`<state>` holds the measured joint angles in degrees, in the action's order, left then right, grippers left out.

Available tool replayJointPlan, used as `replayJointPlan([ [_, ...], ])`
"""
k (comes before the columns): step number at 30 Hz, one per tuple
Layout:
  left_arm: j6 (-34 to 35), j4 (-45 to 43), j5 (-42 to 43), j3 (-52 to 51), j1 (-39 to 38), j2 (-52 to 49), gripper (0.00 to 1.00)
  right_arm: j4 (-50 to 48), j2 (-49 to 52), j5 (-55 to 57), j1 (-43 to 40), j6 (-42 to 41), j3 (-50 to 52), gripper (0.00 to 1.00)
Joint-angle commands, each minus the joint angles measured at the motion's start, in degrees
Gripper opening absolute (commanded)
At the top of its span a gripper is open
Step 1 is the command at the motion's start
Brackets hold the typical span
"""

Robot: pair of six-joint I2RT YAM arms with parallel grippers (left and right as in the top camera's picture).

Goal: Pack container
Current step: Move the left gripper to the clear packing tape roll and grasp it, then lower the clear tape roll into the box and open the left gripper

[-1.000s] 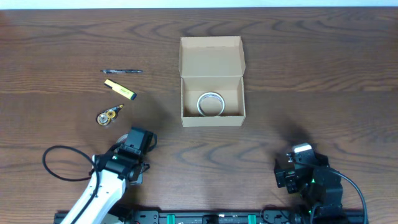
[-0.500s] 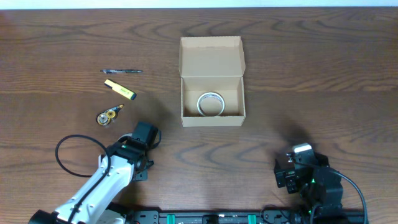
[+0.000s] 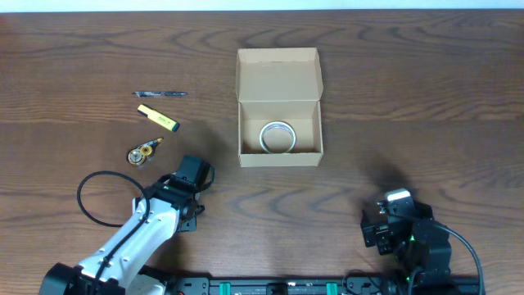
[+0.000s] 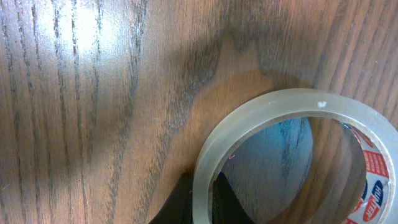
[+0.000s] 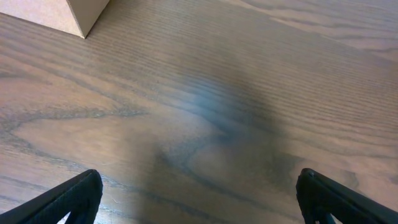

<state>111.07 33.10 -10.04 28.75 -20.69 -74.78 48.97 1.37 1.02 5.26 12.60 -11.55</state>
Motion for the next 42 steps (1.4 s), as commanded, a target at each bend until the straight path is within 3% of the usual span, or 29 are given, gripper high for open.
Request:
replayJointPlan([
  [1,0.35,-0.48,2.16,-1.68,0.09,-1.60,0.06,0.11,-0.35,-0.39,-0.46,0.74,0.37,0.99],
  [4,-0.57,-0.59,1.27,-0.39,0.09,-0.92,0.06,0.13,-0.35,-0.39,-0.46,0.74,0.37,0.99],
  [8,-7.37,0.11,-4.07,5.22,0.09,0.57,0.06,0.13,-0.35,-0.39,-0.46,0.74,0.37,0.99],
  [16,-32.98,2.80,-9.16,28.17,0.04,-2.32,0.06,0.13,-0.35,-0.39,-0.46,0.74,0.37,0.99],
  [20,-45.44,2.80,-5.01,40.50,-1.44,-7.87,0.06,0.11,-0.35,-0.39,-0.46,0.74,0.37,0.99],
  [23,-50.31,2.80,-2.05,47.10,-4.33,-13.25,0.06,0.11,-0.35,-0.39,-0.46,0.74,0.37,0.99],
  [31,-48.15,2.23,7.28,50.49,-12.13,-22.29,0.06,0.11,-0.35,-0.39,-0.46,0.74,0.37,0.99],
  [42,-45.42,2.71,10.10,50.45,-16.48,-27.43,0.06,0.11,-0.35,-0.39,-0.46,0.74,0.37,0.99],
])
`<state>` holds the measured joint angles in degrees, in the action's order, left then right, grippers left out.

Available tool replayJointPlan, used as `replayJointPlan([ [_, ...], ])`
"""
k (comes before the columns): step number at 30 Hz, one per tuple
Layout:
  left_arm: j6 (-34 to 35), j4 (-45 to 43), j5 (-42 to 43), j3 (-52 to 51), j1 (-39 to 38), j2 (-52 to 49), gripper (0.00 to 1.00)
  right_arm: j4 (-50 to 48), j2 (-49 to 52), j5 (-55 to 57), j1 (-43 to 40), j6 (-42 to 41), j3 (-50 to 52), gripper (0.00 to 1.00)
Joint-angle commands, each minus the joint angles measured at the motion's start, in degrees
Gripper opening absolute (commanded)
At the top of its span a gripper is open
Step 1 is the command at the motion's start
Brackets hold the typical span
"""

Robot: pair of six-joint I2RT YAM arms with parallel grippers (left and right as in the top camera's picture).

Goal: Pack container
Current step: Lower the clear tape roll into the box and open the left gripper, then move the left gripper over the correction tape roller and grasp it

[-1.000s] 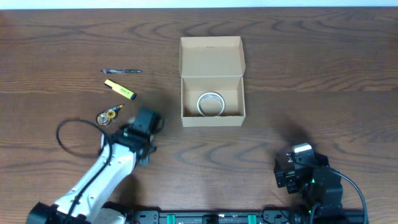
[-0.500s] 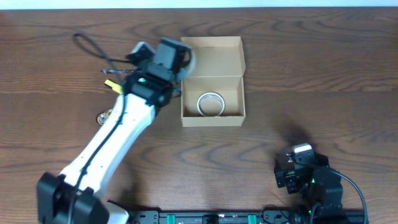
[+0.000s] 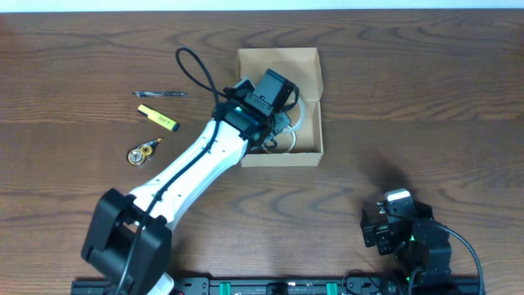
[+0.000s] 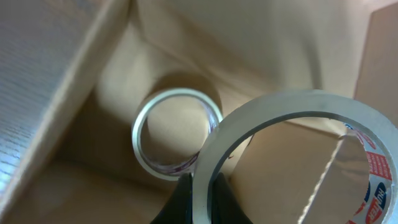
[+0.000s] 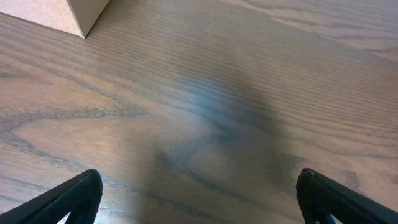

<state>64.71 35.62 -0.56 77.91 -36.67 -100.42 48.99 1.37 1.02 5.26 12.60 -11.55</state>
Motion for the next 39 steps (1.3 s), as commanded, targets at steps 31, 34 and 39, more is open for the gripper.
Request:
replayJointPlan([
  [31,2.16,-6.69,-7.76,1.46,0.42,0.37,0.46,0.11,-0.35,-0.39,-0.46,0.74,0.37,0.99],
  [34,2.19,-4.39,-15.76,1.46,4.02,6.56,0.54,0.11,-0.35,-0.39,-0.46,0.74,0.37,0.99],
  [39,3.21,4.68,-29.83,1.44,13.14,15.82,0.67,0.11,-0.35,-0.39,-0.46,0.74,0.37,0.99],
])
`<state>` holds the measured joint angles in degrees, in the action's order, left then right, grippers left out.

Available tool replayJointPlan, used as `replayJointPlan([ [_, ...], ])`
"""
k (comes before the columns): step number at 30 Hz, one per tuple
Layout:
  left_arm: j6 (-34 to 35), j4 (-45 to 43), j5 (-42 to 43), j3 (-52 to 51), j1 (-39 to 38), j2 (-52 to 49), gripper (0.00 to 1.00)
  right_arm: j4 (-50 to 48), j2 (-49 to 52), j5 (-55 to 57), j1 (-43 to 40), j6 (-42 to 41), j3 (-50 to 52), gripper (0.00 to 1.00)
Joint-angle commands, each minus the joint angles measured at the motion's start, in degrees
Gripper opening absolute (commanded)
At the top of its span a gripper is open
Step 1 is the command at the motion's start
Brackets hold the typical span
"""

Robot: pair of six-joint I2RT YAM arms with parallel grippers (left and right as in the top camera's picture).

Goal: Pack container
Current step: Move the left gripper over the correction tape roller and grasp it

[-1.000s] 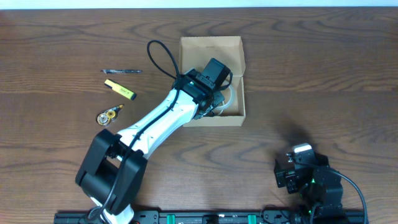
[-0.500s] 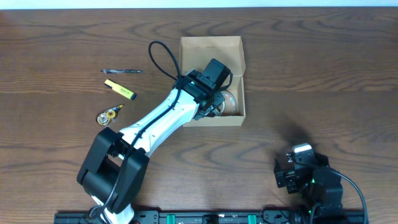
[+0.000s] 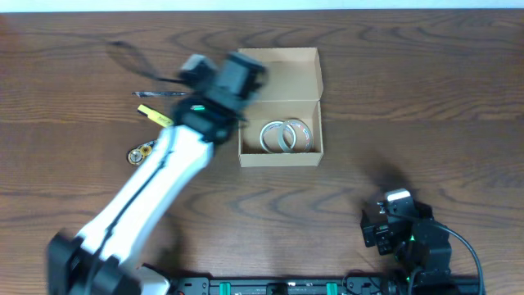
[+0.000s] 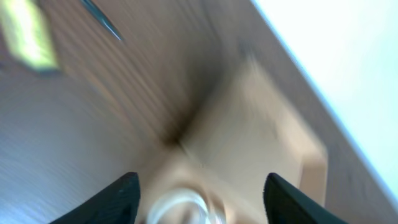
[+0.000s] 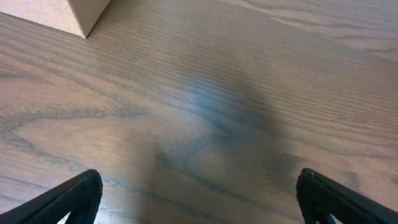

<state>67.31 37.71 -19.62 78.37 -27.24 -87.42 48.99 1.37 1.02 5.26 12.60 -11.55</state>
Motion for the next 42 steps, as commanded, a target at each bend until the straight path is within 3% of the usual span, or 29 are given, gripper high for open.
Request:
replayJointPlan([
  [1,1.70,4.50,-11.61,0.96,5.77,3.98,0.68,0.09,-0.35,-0.39,-0.46,0.74,0.37,0.99],
  [5,6.51,12.26,-12.17,-0.20,15.82,8.26,0.71,0.11,-0.35,-0.42,-0.46,0.74,0.37,0.99],
  [8,11.28,13.18,-12.33,-4.35,23.21,10.75,0.77,0.09,-0.35,-0.39,-0.46,0.74,0.37,0.99],
  [12,29.55,12.96,-11.67,-13.62,30.32,11.61,0.88,0.11,-0.35,-0.39,-0.46,0.74,0.37,0.99],
  [14,38.18,12.96,-10.54,-17.51,31.91,11.37,0.89,0.11,-0.35,-0.39,-0.46,0.74,0.37,0.99],
  [17,45.00,12.98,-9.90,-20.02,33.68,9.49,0.98,0.09,-0.35,-0.39,-0.46,0.74,0.37,0.99],
  [26,52.11,6.67,-3.63,-20.04,35.95,-2.38,0.96,0.09,-0.35,-0.39,-0.46,0.74,0.37,0.99],
  [34,52.06,-8.31,0.15,-20.04,36.22,-11.78,0.97,0.11,-0.35,-0.39,-0.46,0.74,0.37,0.99],
  [42,49.66,-8.46,7.85,-19.23,36.22,-15.30,1.00,0.11,-0.35,-0.39,-0.46,0.74,0.37,0.99],
])
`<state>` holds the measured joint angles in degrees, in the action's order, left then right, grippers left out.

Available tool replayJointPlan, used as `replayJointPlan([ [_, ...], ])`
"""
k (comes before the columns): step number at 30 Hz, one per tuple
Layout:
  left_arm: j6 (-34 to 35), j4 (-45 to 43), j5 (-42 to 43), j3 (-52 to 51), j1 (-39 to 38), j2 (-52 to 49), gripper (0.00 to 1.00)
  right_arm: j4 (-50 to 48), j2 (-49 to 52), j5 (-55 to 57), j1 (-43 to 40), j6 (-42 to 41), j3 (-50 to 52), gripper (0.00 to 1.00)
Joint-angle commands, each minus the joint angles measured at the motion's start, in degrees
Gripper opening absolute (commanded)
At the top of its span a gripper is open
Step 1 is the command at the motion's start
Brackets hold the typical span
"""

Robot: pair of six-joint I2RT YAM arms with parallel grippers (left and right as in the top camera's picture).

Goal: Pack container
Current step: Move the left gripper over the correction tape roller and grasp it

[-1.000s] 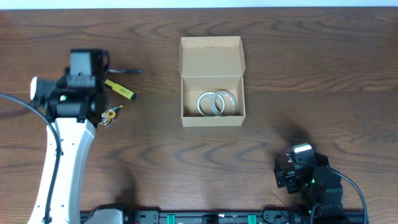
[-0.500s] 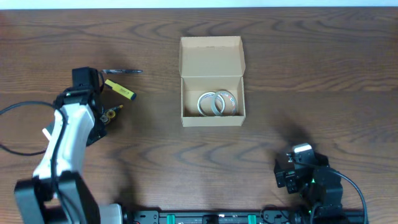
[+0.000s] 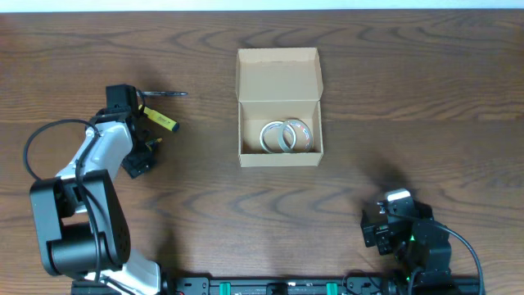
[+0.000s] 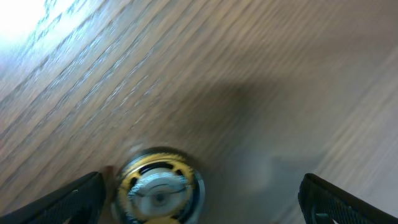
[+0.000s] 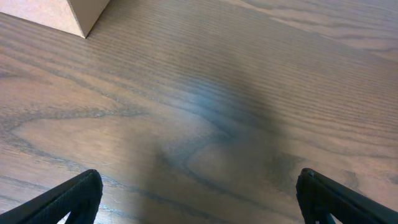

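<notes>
The open cardboard box (image 3: 278, 61) stands mid-table with two clear tape rolls (image 3: 286, 135) lying side by side in it. My left gripper (image 3: 139, 157) hangs open low over a small round yellow-and-white tape dispenser (image 4: 160, 193), which sits between its fingers (image 4: 74, 199) nearer the left one; nothing is gripped. In the overhead view the gripper mostly hides that dispenser. A yellow highlighter (image 3: 160, 121) and a dark pen (image 3: 168, 94) lie just beyond it. My right gripper (image 3: 386, 220) rests open near the front right, with bare wood between its fingertips (image 5: 62, 199).
The box's raised lid (image 3: 277, 74) stands at its far side. A corner of the box (image 5: 81, 12) shows at the top left of the right wrist view. The left arm's black cable (image 3: 37, 139) loops over the table's left part.
My left gripper was by the box's left side, open and blurred. Now it is at the table's left, low over the round yellow dispenser. The right arm is unchanged.
My left gripper was shut on a clear tape roll near the front left, with one roll in the box. Then it held the roll over the box. Then two rolls lay in the box and the gripper was open beside it; now it is over the dispenser.
</notes>
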<state>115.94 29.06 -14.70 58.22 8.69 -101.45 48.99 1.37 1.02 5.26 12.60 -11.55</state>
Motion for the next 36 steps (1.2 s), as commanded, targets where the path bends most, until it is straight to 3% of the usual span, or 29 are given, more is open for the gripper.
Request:
replayJointPlan([
  [1,-0.28,0.22,3.76,1.44,0.28,-1.53,1.00,0.09,-0.35,-0.42,-0.46,0.74,0.37,0.99],
  [9,-5.90,0.28,7.15,4.00,0.31,-3.52,1.00,0.11,-0.35,-0.39,-0.46,0.74,0.37,0.99],
  [11,-6.71,0.33,7.78,4.00,0.31,-3.61,0.93,0.11,-0.35,-0.39,-0.46,0.74,0.37,0.99],
  [17,-6.71,2.32,9.60,4.00,0.31,-4.04,0.87,0.11,-0.35,-0.39,-0.46,0.74,0.37,0.99],
  [36,-5.55,8.61,10.54,4.00,0.42,-4.09,0.86,0.09,-0.35,-0.39,-0.46,0.74,0.37,0.99],
])
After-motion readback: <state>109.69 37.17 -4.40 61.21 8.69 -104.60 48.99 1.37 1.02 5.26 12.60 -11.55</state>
